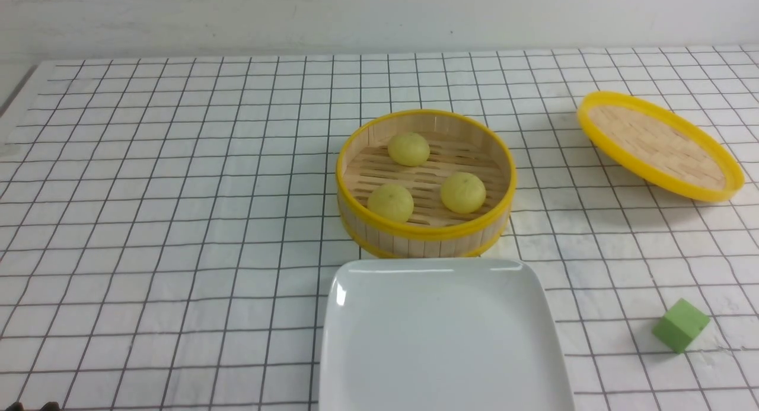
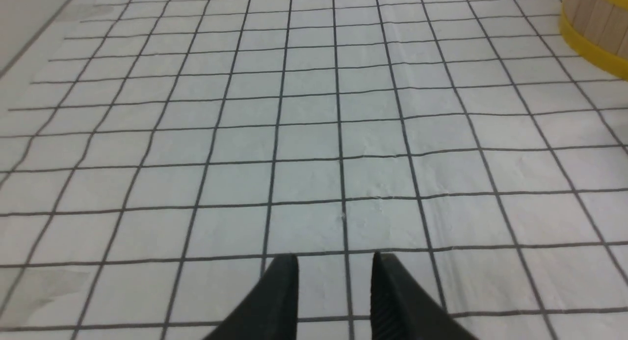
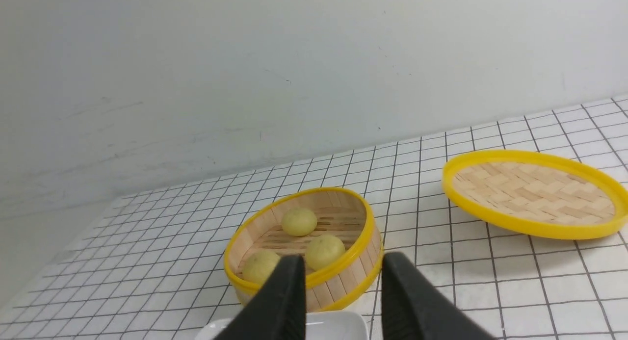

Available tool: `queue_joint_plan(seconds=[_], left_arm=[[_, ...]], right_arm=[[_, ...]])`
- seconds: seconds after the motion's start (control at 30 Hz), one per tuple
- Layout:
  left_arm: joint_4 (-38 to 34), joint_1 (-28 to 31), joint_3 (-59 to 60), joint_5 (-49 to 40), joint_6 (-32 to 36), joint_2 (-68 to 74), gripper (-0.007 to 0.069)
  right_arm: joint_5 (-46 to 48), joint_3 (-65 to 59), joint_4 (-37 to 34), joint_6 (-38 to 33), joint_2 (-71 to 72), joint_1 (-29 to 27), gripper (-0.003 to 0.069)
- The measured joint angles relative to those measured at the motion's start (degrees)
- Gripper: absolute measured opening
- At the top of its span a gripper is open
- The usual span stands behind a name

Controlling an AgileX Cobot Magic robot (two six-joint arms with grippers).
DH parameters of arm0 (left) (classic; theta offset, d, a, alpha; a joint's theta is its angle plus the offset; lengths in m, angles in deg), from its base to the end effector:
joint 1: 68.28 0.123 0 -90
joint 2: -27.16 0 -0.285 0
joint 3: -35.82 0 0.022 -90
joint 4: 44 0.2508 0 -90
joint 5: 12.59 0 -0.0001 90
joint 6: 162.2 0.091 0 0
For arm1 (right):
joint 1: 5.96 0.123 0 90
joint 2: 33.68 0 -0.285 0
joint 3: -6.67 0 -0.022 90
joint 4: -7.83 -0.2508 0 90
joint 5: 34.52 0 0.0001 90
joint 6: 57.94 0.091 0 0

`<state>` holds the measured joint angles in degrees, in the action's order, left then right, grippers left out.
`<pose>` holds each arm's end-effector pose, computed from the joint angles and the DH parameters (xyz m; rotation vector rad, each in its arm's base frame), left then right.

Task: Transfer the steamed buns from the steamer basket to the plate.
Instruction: Use the right arm to grab the steamed stuffed bun that is closest to it

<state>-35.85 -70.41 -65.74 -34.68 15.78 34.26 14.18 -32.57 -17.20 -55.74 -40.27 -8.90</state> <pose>0.0523 0.0029 0.1724 0.0888 1.8734 0.0909 -0.0308 0.0306 0.3436 0.0604 1.6190 0.4798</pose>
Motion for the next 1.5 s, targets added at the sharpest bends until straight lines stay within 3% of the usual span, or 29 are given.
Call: queue_joint_plan(seconds=[0.3,0.57,0.97,1.23,1.5], left_arm=[[4.71,0.00,0.05,0.24,-0.99,0.00,0.0242],[-7.56,0.00,0.36,3.38,-15.17,0.00,0.0242],[-12.87,0.00,0.36,8.88,-30.75,0.00,0.0242],[-14.03,0.00,0.36,10.01,-32.40,0.00,0.0242],[-14.83,0.00,-5.25,5.02,-24.69,0.00,0.0244]], right_arm=[[2.22,0.00,0.00,-1.30,0.00,0.00,0.0240],[2.60,0.00,0.00,-1.30,0.00,0.00,0.0240],[6.67,0.00,0.00,-3.86,0.00,0.00,0.0240],[7.73,0.00,-0.52,-4.05,0.00,0.00,0.0240],[10.61,0.00,-1.35,-8.75,-2.24,0.00,0.0240]])
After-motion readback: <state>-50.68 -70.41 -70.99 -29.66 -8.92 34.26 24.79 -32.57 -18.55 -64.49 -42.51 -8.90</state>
